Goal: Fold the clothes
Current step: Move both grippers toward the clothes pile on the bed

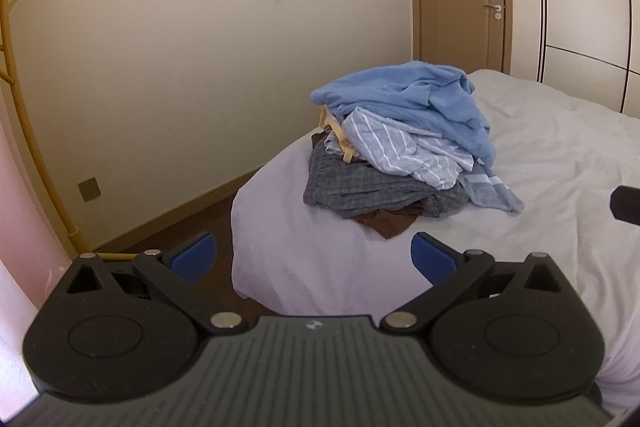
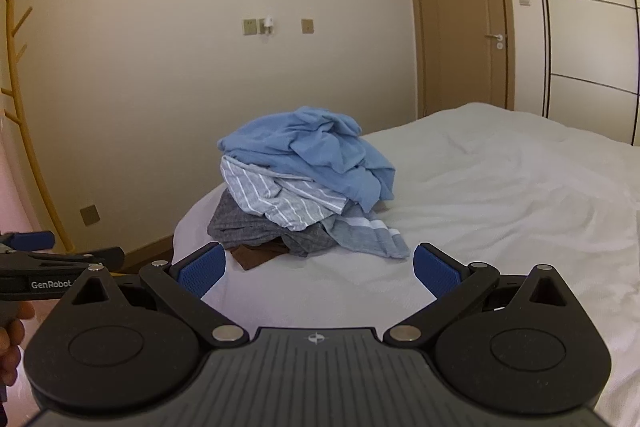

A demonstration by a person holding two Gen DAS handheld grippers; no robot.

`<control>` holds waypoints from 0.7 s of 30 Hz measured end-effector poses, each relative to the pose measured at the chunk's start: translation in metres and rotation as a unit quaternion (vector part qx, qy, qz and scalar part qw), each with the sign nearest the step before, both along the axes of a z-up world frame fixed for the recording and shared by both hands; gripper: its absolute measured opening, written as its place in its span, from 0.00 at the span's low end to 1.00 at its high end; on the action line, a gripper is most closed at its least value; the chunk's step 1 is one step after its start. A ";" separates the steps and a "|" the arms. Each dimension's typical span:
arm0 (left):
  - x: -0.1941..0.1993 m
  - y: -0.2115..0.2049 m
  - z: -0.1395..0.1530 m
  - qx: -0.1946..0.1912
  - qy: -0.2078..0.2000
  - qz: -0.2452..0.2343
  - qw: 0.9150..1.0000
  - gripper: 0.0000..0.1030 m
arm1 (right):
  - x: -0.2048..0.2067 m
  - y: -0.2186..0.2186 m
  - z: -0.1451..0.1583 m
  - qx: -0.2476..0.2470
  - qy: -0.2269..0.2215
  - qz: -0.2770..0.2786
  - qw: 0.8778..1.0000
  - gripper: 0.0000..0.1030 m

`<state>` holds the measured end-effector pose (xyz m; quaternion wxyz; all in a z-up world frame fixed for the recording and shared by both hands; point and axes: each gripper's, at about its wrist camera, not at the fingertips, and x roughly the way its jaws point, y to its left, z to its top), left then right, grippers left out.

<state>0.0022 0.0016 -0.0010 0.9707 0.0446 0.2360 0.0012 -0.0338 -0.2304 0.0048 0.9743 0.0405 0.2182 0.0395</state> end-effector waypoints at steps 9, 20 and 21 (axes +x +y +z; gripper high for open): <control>0.004 0.002 -0.001 -0.028 0.008 -0.013 0.999 0.99 | 0.007 0.005 -0.001 -0.004 0.004 0.004 1.000 1.00; 0.018 -0.011 -0.002 -0.036 0.008 -0.035 0.999 0.99 | 0.020 -0.007 -0.006 0.009 0.000 0.003 1.000 1.00; 0.018 -0.011 -0.003 -0.037 0.007 -0.035 0.999 0.99 | 0.021 -0.007 -0.007 0.009 0.001 0.003 1.000 1.00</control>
